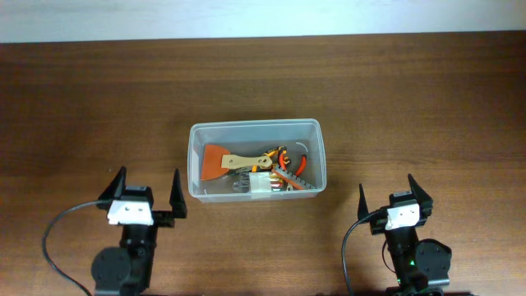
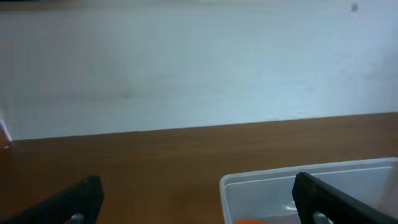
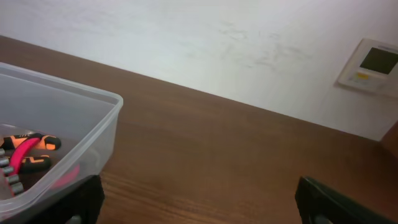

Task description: Pack container

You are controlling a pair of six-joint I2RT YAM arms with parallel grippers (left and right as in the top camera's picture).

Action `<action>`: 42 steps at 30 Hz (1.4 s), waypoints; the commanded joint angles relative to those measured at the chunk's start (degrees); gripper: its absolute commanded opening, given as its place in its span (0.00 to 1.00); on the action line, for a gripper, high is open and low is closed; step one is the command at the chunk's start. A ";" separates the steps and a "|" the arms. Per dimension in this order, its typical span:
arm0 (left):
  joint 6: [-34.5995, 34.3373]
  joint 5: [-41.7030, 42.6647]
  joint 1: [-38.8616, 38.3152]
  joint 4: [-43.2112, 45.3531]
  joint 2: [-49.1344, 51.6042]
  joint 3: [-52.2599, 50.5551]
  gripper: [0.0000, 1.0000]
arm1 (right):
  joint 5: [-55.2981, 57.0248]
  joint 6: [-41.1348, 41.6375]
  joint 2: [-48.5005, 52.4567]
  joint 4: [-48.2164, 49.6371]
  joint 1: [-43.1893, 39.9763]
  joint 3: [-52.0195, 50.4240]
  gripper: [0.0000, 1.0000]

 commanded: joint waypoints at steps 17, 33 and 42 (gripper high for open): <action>-1.09 -1.03 2.89 0.39 -13.27 -9.51 0.99 | 0.50 -0.35 -0.55 -0.35 0.26 -0.26 0.99; -1.09 -0.76 2.89 -5.03 -13.27 -13.75 0.99 | 0.52 -0.35 -0.55 -0.35 0.26 -0.26 0.99; -1.09 -0.79 2.86 -5.03 -13.25 -13.73 0.99 | 0.52 -0.35 -0.55 -0.35 0.26 -0.26 0.99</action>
